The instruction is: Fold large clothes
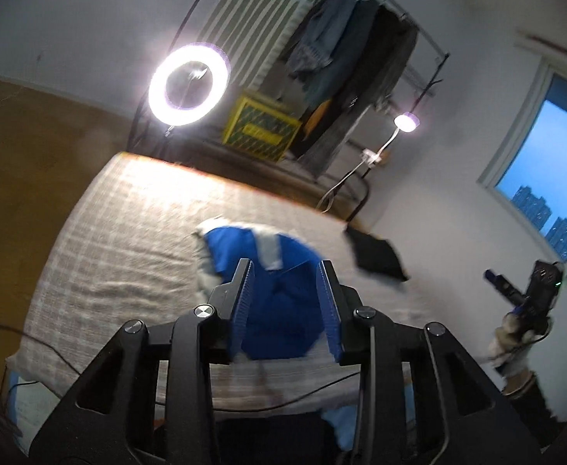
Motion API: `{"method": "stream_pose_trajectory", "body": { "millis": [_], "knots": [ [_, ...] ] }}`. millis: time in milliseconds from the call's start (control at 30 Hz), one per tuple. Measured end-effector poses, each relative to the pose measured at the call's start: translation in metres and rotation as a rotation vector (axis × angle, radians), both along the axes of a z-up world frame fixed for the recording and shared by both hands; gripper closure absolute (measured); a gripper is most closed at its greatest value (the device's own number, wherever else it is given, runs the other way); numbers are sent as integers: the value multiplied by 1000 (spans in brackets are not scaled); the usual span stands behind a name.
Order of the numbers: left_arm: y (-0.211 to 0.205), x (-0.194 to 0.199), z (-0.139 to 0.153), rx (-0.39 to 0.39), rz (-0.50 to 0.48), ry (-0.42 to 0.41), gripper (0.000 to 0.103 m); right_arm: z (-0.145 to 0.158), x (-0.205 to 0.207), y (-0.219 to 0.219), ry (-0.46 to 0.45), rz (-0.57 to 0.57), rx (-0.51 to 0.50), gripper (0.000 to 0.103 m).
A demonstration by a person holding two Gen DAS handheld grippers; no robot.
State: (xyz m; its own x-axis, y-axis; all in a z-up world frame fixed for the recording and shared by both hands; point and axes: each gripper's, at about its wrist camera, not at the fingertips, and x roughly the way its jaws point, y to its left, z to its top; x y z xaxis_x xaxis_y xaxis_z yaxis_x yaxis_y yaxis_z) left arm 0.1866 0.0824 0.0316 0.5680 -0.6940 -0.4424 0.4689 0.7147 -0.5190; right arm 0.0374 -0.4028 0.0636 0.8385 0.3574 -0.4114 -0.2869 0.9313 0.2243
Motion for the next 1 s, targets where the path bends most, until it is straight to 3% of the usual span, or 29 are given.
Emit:
{"method": "stream_pose_trajectory", "body": {
  "millis": [167,300,467,633,767,867,1000],
  "knots": [
    [1,-29,50,-71,-38,6,70,32,-28,-8,-50,-9,54,49],
    [3,-46,77,-123,-57,32,59,52,-44,-11,-65,-22,75,39],
    [-2,-56,88,-113,-51,43,50,44,-36,-15,-36,-30,125,36],
    [-10,-30,42,-149,-5,108,49,2,-5,-7,64,-20,175,30],
    [-21,18,-37,-239,27,258,49,-47,35,-1,183,-38,233,29],
    [-35,49,-88,-267,39,362,49,-94,68,1,293,-54,303,28],
    [-54,90,-142,-269,51,477,49,-148,106,6,422,-83,318,27]
  ]
}}
